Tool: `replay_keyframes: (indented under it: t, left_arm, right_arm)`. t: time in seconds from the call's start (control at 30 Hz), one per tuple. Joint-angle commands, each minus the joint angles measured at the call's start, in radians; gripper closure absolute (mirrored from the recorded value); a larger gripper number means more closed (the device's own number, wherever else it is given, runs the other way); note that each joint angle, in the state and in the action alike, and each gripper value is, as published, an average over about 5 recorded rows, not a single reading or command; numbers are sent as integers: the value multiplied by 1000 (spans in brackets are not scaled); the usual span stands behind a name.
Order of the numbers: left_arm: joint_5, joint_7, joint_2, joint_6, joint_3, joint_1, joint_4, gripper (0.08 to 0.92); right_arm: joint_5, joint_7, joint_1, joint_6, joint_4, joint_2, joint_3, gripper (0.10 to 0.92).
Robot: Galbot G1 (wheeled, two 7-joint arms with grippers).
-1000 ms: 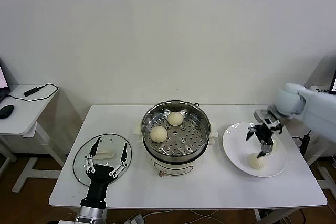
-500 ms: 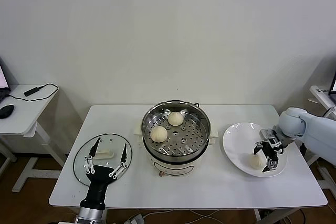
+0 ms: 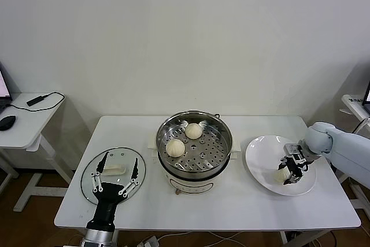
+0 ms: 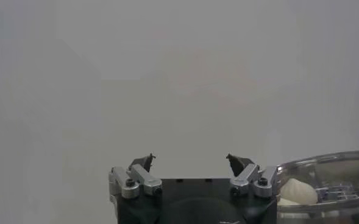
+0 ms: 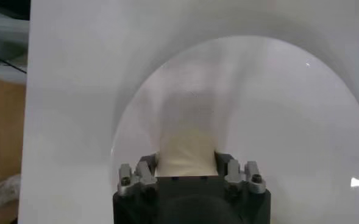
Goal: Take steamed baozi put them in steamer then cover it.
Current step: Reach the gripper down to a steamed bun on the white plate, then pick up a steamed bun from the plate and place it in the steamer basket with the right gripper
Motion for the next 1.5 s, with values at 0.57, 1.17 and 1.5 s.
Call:
replay_keyframes:
  t: [0.57, 1.17, 1.5]
  left_arm:
    - [-5, -1, 12, 0, 14, -14, -4, 177]
    - [-9, -1, 6, -7, 0, 1, -17, 177]
    - [-9, -3, 1, -16, -6, 13, -24, 177]
  right_arm:
    - [144, -172, 735, 233, 263, 203, -233, 459]
    - [-163, -121, 553, 571, 483, 439, -232, 448]
    - [-430, -61, 325, 789, 446, 438, -138, 448]
